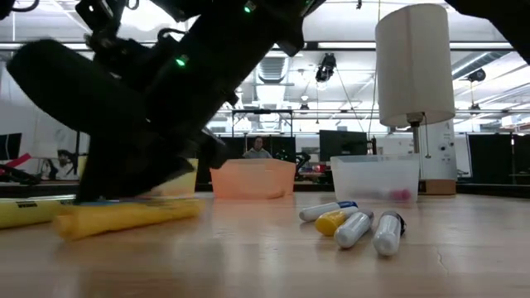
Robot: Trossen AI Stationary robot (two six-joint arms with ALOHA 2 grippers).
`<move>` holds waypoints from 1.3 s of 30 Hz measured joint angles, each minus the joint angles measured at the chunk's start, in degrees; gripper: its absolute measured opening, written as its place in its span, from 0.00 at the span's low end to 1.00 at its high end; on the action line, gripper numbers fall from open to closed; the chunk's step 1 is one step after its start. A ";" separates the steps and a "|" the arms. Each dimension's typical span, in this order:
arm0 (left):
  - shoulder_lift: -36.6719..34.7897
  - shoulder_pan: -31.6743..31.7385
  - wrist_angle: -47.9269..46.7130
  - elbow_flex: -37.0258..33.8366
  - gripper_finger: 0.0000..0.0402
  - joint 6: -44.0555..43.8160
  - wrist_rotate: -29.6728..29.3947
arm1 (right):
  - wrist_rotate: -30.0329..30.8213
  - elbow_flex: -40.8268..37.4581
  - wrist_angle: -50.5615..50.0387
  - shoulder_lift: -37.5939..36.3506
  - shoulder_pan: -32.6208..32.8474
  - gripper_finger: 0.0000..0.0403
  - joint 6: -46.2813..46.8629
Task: Pick & Place Markers
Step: Put the pink highlighter pen into the yellow bin
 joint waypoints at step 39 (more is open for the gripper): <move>0.29 -0.04 -1.59 0.00 0.17 1.95 0.07 | -22.32 1.84 -37.84 -9.68 1.97 0.31 38.85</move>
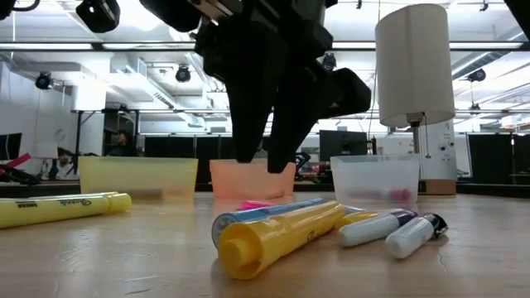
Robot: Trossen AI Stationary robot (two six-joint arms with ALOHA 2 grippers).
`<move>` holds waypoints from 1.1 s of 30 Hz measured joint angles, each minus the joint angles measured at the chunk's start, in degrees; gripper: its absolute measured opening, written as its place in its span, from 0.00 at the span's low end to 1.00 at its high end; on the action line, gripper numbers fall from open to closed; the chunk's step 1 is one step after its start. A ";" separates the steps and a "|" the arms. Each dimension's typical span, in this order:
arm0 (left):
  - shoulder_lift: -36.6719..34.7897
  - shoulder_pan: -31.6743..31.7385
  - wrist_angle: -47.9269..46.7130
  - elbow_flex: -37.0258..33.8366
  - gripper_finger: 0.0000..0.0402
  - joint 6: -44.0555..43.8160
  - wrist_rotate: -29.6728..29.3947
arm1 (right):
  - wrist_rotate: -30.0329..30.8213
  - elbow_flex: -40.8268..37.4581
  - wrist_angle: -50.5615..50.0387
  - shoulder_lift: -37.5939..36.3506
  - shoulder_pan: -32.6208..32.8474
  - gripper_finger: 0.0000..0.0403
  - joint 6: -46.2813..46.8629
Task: Pick & Place Markers
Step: Put the pink highlighter pen into the yellow bin
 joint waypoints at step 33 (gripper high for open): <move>0.12 0.04 -0.95 0.00 0.17 -1.63 0.00 | 11.60 -2.08 3.62 0.52 -0.35 0.33 -50.32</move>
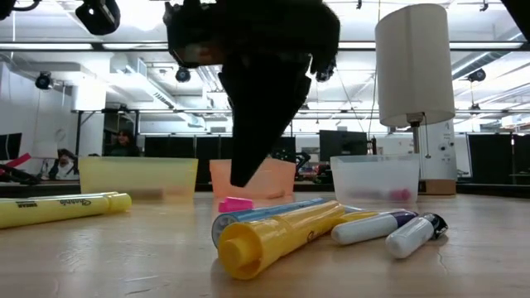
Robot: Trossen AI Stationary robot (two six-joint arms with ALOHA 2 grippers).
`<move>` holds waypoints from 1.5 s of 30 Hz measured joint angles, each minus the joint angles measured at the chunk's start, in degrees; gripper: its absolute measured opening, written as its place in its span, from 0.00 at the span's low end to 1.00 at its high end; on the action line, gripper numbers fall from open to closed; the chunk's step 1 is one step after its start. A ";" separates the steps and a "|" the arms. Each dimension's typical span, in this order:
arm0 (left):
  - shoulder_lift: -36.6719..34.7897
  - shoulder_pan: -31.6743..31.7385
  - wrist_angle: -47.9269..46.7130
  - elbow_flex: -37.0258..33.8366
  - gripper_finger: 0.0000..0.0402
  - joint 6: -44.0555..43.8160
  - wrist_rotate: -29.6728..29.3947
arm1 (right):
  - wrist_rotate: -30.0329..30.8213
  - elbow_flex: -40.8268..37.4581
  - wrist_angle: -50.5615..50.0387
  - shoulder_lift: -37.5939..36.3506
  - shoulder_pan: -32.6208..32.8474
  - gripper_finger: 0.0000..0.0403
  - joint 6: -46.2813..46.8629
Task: Pick & Place Markers
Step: Put the pink highlighter pen into the yellow bin
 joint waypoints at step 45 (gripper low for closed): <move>0.17 -0.02 -0.84 0.00 0.17 -0.52 -0.02 | -0.12 -8.83 12.33 -0.82 -4.37 0.11 6.18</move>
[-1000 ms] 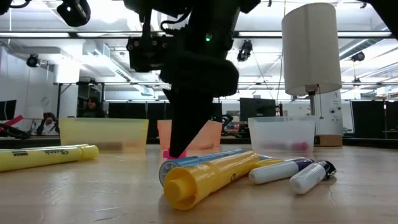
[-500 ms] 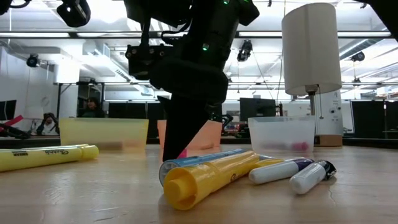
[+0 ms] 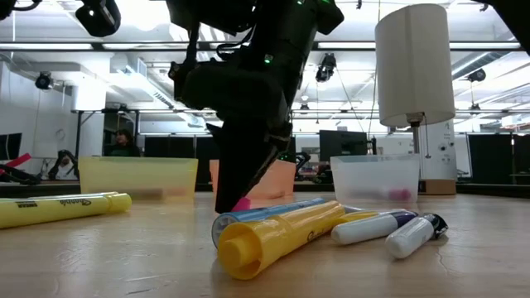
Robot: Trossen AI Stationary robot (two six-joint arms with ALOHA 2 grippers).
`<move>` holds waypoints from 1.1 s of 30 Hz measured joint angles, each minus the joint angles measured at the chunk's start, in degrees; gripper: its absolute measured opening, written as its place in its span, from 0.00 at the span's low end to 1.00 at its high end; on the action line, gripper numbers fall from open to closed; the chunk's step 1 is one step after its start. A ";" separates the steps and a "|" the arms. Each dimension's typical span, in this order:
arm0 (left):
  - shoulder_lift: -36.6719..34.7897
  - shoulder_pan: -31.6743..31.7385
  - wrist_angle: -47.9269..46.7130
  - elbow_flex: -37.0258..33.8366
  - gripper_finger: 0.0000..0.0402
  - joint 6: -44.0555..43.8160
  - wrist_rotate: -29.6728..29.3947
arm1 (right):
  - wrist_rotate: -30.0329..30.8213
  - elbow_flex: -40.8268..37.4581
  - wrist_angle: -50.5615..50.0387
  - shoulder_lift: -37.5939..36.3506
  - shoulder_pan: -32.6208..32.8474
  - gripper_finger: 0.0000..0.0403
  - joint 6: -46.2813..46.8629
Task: Pick & Place Markers
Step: Put the pink highlighter pen into the yellow bin
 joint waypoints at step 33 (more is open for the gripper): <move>-2.67 0.02 12.90 0.02 0.17 2.87 2.69 | 30.16 0.07 23.17 -18.74 9.06 0.10 -21.35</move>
